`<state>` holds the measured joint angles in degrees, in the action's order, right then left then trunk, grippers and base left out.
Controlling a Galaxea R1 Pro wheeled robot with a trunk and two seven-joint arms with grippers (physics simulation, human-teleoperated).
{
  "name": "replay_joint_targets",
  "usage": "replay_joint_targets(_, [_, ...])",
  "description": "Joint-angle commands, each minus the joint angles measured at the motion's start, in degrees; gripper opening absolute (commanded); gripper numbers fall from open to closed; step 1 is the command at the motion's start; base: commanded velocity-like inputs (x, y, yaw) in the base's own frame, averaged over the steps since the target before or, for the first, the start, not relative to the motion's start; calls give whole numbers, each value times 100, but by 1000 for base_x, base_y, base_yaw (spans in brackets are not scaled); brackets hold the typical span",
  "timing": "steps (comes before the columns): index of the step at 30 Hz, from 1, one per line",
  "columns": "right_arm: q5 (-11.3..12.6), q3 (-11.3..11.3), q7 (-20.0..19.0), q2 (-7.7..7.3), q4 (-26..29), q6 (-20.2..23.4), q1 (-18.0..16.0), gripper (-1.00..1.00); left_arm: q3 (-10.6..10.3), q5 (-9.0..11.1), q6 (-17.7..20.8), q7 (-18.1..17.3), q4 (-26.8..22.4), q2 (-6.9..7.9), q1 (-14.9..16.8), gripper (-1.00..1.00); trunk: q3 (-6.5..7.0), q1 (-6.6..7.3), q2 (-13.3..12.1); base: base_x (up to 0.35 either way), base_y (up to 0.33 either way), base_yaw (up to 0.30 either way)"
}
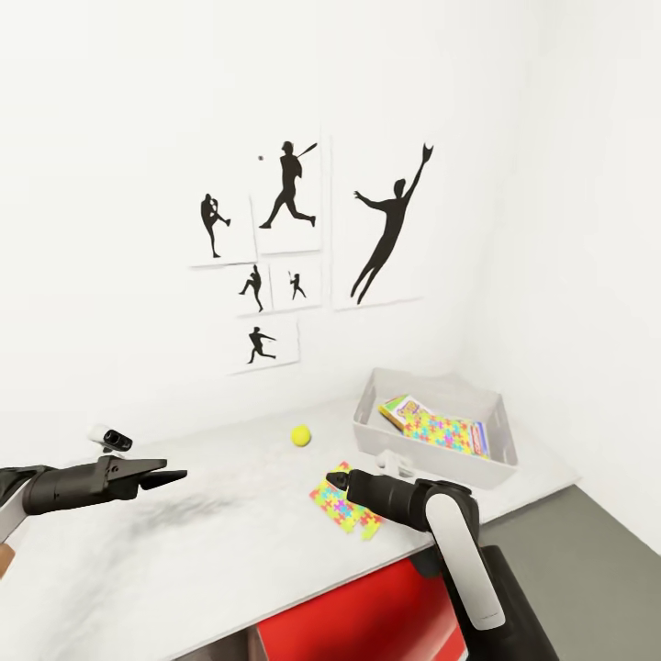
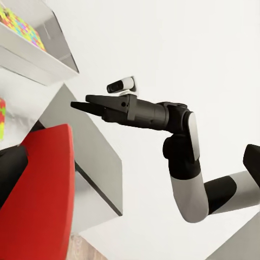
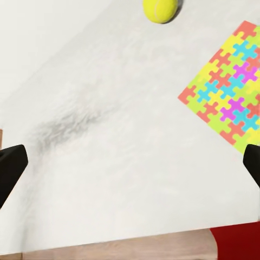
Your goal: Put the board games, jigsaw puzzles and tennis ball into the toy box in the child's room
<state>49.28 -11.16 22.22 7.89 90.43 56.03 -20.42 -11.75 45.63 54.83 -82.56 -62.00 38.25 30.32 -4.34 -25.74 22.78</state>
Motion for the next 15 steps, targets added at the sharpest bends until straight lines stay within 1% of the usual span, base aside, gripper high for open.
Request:
replay_joint_targets(1, [56, 0, 59, 2, 4, 13, -6, 100, -20, 25, 61, -15, 3, 7, 9, 100, -14, -5, 14, 33, 82, 33])
replay_joint_targets(10, [56, 0, 62, 2, 4, 13, -6, 100, -20, 25, 62, -22, 3, 7, 9, 100, -14, -5, 14, 9, 65, 9])
replay_joint_targets(15, [51, 0, 63, 2, 5, -6, -6, 100, -20, 25, 55, -22, 3, 7, 9, 100, -14, -5, 14, 0, 22, 0])
